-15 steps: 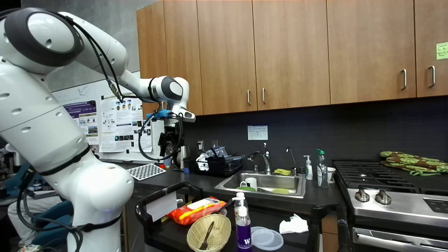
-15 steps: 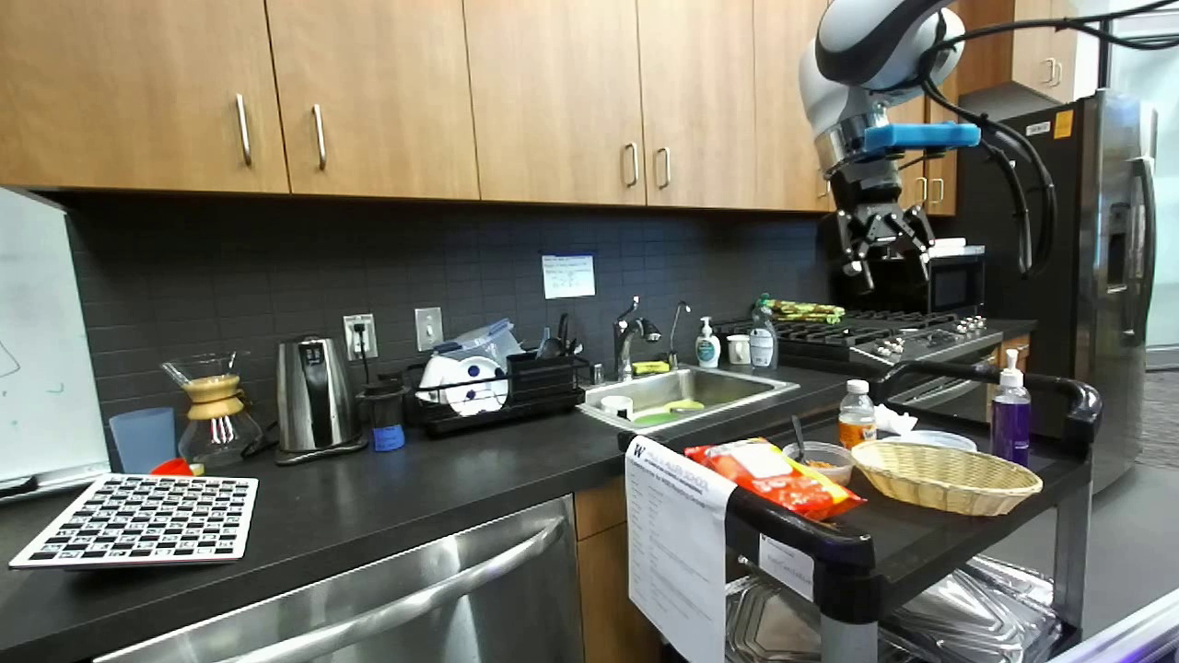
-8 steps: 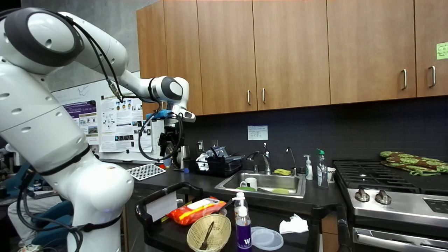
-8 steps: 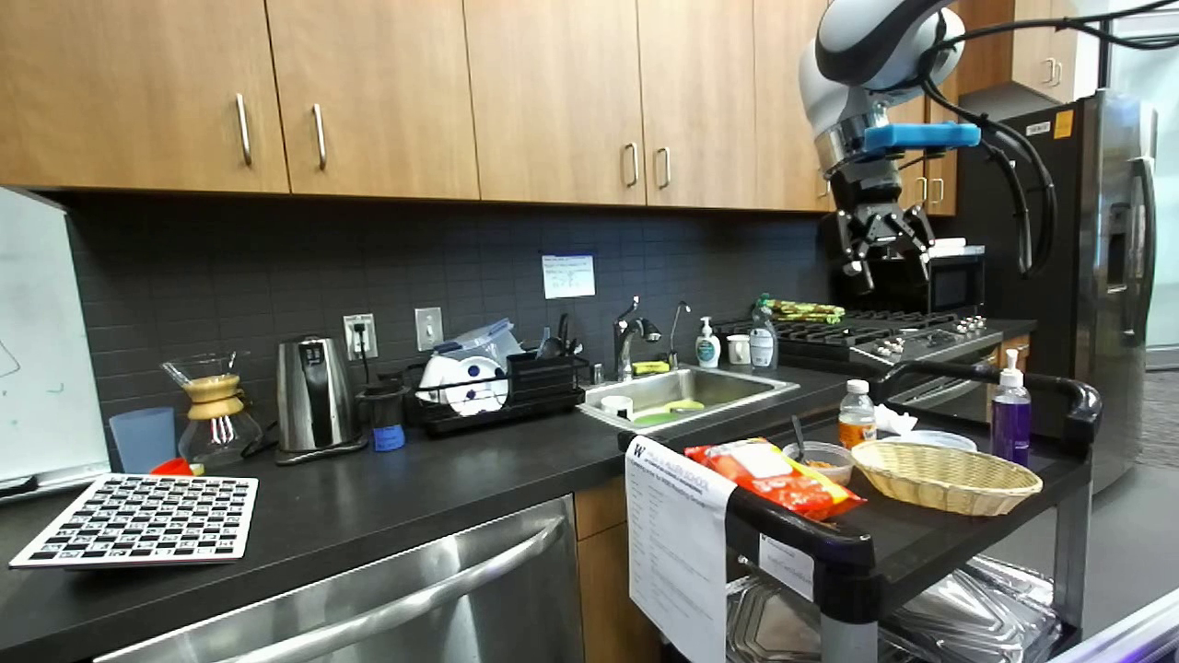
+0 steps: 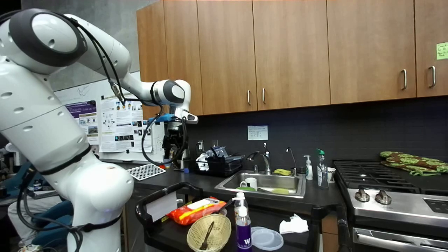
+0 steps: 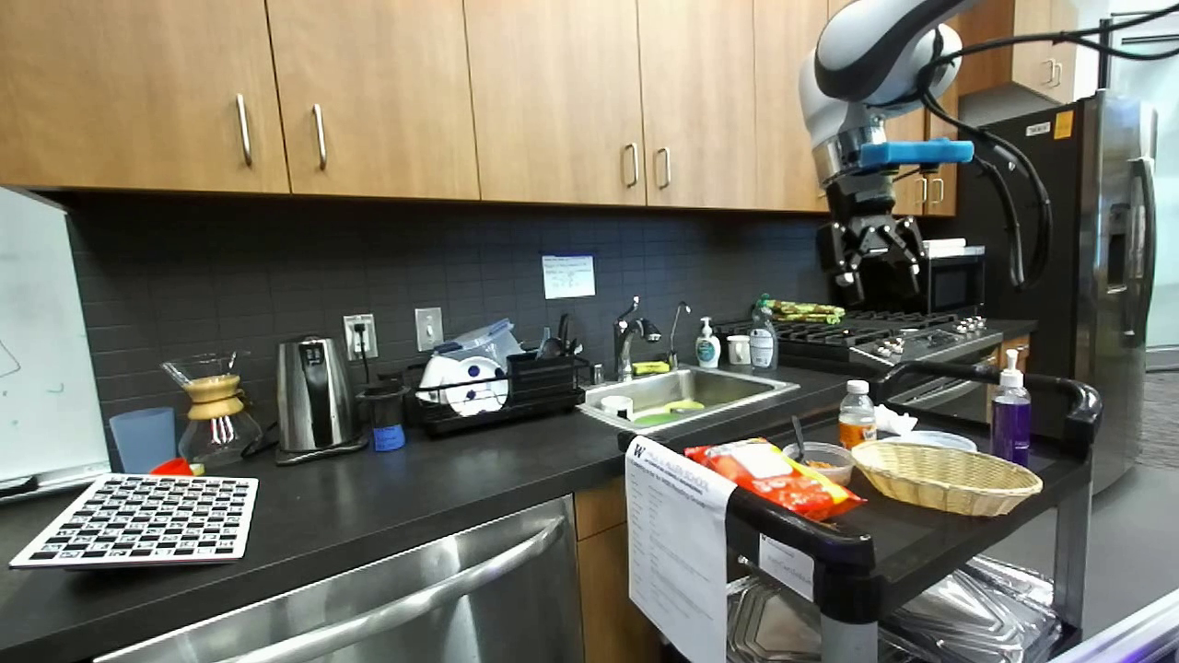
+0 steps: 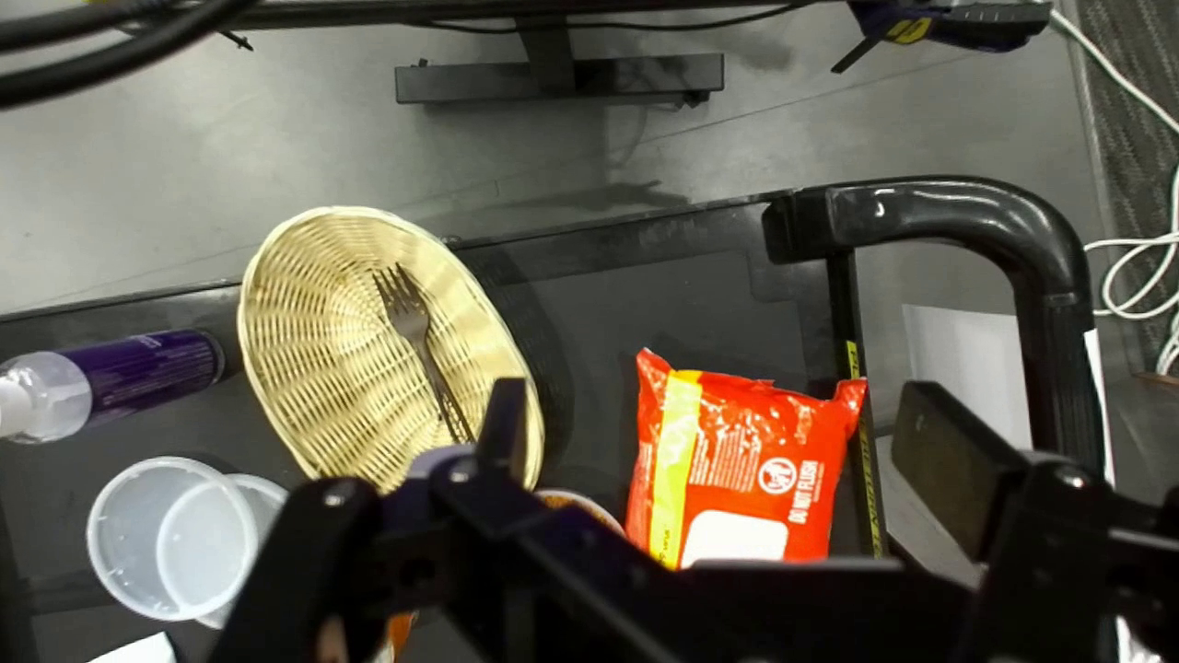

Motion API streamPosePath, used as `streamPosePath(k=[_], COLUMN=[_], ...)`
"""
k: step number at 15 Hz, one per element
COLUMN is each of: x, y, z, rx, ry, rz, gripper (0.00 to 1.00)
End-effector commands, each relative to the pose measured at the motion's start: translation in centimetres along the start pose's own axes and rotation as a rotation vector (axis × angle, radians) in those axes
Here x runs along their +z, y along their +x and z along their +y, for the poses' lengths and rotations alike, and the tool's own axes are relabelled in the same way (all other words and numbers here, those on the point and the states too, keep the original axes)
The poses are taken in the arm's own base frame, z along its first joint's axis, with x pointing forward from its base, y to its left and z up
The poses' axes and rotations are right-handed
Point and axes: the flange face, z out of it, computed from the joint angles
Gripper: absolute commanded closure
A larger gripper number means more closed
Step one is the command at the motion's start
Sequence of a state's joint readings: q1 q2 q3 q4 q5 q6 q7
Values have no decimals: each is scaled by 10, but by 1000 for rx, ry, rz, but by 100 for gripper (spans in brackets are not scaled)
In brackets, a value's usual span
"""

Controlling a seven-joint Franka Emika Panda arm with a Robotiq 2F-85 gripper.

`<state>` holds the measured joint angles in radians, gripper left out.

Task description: Pick up the bottle with the orange label then set it back down on the service trolley.

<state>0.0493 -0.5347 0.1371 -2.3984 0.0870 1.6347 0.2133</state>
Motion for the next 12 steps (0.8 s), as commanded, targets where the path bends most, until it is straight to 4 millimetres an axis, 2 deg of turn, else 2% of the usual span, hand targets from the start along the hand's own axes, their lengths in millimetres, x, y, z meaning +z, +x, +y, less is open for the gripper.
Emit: streamPosePath(k=[1, 3, 7, 10, 12], x=[11, 15, 20, 29, 38], y=[24, 40, 71, 91, 105], z=[14, 28, 71, 102, 116], rx=[-18, -34, -42, -35, -45], ry=[-7, -12, -36, -36, -32], rz=[46, 81, 123, 143, 154], gripper=[0, 0, 0, 0, 0])
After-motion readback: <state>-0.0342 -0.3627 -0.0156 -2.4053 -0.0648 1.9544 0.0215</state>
